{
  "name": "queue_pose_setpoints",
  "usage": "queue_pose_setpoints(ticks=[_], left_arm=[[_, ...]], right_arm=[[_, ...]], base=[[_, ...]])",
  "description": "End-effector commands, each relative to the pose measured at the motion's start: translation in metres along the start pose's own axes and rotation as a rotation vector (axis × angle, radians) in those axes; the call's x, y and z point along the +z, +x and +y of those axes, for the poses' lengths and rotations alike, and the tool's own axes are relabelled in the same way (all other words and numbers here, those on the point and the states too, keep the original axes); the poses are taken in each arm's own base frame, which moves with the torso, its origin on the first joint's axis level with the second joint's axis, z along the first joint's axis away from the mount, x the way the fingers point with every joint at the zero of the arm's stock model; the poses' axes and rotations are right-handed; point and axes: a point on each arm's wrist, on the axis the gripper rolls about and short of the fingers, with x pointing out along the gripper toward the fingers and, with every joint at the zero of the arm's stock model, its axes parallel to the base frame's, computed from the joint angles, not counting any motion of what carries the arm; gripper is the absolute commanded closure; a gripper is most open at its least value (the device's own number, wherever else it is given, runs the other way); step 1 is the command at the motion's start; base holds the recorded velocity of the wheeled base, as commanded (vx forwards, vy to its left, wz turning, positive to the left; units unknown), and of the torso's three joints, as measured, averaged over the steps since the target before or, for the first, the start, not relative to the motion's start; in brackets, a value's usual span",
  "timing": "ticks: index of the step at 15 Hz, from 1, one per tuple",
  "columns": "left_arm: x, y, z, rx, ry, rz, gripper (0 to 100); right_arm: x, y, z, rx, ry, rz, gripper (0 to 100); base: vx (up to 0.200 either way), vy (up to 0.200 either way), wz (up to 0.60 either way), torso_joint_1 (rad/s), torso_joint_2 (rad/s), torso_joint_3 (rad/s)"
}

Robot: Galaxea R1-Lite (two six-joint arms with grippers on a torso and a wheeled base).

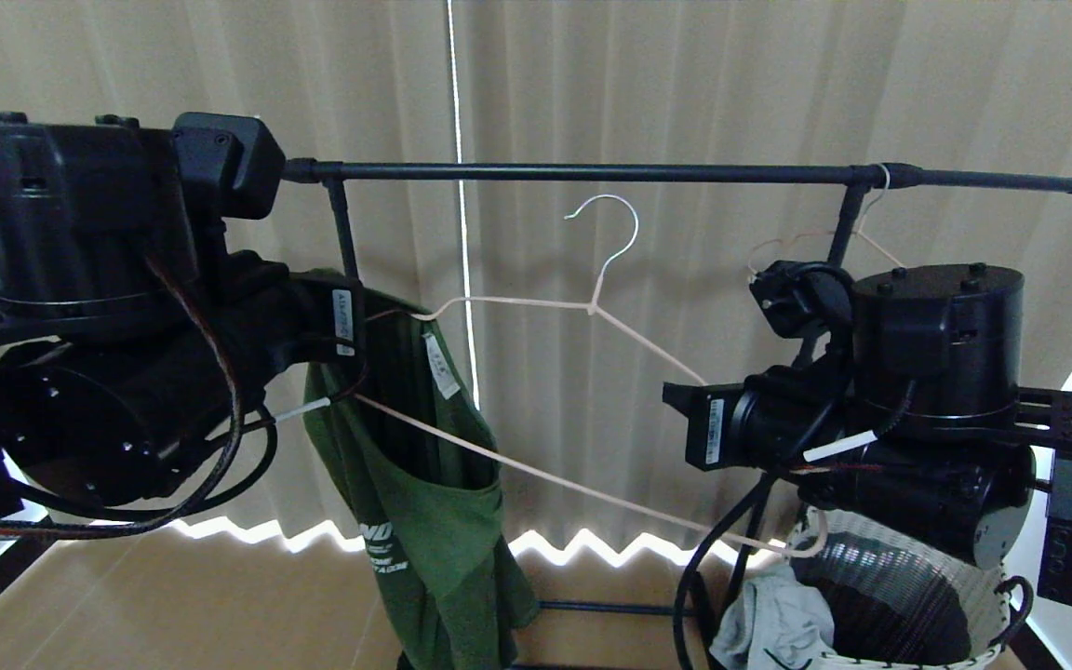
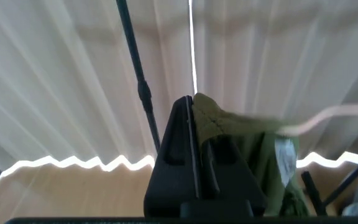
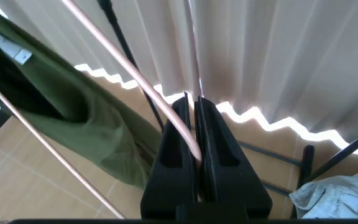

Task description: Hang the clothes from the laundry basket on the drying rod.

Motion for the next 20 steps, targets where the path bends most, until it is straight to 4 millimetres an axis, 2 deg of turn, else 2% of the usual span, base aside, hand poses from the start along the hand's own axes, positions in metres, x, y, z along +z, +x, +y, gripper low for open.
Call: queue_pose_setpoints(ticks=[1,4,6,9,11,13,17,20], left_arm=[[-0.003,-0.004,-0.002,-0.013,0.006,0.004,100],[-0.002,-0.009,-0.012,-0.057,0.008,-0.002,100],[-0.002,-0.018,-0.026,-0.119,0.013,-0.010,100],[0.002,-0.016,-0.034,-0.143,-0.003,-0.019,100],[0.013,-0.017,-0.050,-0.191,-0.065,-0.045,100],[0.017,-0.017,-0.065,-0.230,-0.105,-0.046,100],[0.023,-0.018,-0.074,-0.319,-0.110,-0.057,100],[0.023,-0.015,-0.076,-0.322,-0.110,-0.057,100]], right_arm=[[0.005,0.003,-0.002,-0.009,0.008,-0.013,100],[0.007,0.006,-0.001,-0.009,0.009,-0.019,100],[0.008,0.012,0.002,-0.006,0.008,-0.018,100],[0.003,0.014,0.008,0.008,-0.003,-0.003,100],[0.001,0.013,0.013,0.027,-0.011,0.002,100],[-0.002,0.012,0.017,0.039,-0.016,0.008,100],[-0.002,0.020,0.024,0.048,-0.022,0.012,100],[-0.002,0.028,0.027,0.050,-0.032,0.012,100]], base=[[0.000,0.000,0.00,0.000,0.00,0.000],[0.000,0.000,0.00,0.000,0.00,0.000],[0.000,0.000,0.00,0.000,0.00,0.000],[0.000,0.000,0.00,0.000,0.00,0.000],[0.000,0.000,0.00,0.000,0.00,0.000],[0.000,0.000,0.00,0.000,0.00,0.000],[0.000,0.000,0.00,0.000,0.00,0.000],[0.000,0.000,0.00,0.000,0.00,0.000]])
